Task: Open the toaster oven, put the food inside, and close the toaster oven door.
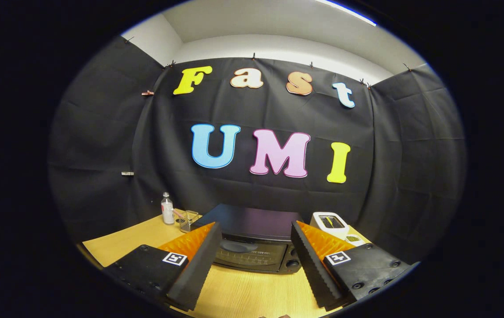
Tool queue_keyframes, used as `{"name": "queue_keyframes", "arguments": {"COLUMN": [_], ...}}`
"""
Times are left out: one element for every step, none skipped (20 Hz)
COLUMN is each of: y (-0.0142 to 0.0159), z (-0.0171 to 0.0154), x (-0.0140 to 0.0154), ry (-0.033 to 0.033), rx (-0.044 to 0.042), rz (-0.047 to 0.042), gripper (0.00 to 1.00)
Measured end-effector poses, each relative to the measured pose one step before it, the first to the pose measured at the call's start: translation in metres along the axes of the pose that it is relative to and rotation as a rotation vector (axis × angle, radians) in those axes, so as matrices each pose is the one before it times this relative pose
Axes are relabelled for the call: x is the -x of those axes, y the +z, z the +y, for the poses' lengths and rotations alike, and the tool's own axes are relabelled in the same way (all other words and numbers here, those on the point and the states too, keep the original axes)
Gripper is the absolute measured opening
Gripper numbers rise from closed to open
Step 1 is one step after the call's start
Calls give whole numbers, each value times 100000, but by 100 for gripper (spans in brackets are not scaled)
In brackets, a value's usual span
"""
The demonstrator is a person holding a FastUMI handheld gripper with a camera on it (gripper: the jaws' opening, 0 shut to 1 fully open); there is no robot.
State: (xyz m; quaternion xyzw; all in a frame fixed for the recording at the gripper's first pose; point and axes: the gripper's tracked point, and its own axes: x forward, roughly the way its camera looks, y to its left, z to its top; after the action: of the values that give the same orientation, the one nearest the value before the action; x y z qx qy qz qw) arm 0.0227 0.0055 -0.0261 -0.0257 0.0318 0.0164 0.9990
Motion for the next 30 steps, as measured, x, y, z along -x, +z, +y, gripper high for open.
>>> {"name": "queue_keyframes", "arguments": {"y": [-290,-409,-540,-450,-415,-577,-555,-321,-268,-87,32,-45,-201,-363,-293,-214,-362,-508,-506,-554,-499,-397,-278,-324,-512,-469,-401,-577,-373,-826], "z": [-323,-301,-89,-87,-201,-120,16,166,382,357,310,309,311,301,358,477,421,227,295,248,251,27,-15,-29,35,129,205,60,280,320], "x": [-432,-317,-397,-476,-432,-488,-577,-529,-594,-650,-652,-664,-677,-728,-671,-723,-703,-733,-753,-793,-874,-705,-674,-615,-572,-560,-548,-335,-513,-412], "ry": [-1308,-931,-517,-777,-911,-993,-980,-413,155,110,-94,151,-141,-177,-257,192,-146,-513,-480,-316,-272,-687,-680,-716,-474,-310,-277,-518,18,-473], "rx": [288,-126,-653,-436,-456,-984,-245,-201,-30,220,204,174,141,259,-395,-1162,-976,-501,-334,-575,-404,-91,-396,-575,-701,-1181,-1559,-1515,-1413,-409], "rz": [671,957,1672,1575,1735,2051,2476,1722,1444,780,359,310,945,1491,1109,702,1145,1305,1734,1853,2084,1633,1308,1556,2091,2000,1895,1921,1858,3181], "gripper": [97,97,97,97,97,97,97,97,97,97,97,97,97,97,97,98,97,97,98,98,98,98,98,98,98,98,98,98,98,98]}}
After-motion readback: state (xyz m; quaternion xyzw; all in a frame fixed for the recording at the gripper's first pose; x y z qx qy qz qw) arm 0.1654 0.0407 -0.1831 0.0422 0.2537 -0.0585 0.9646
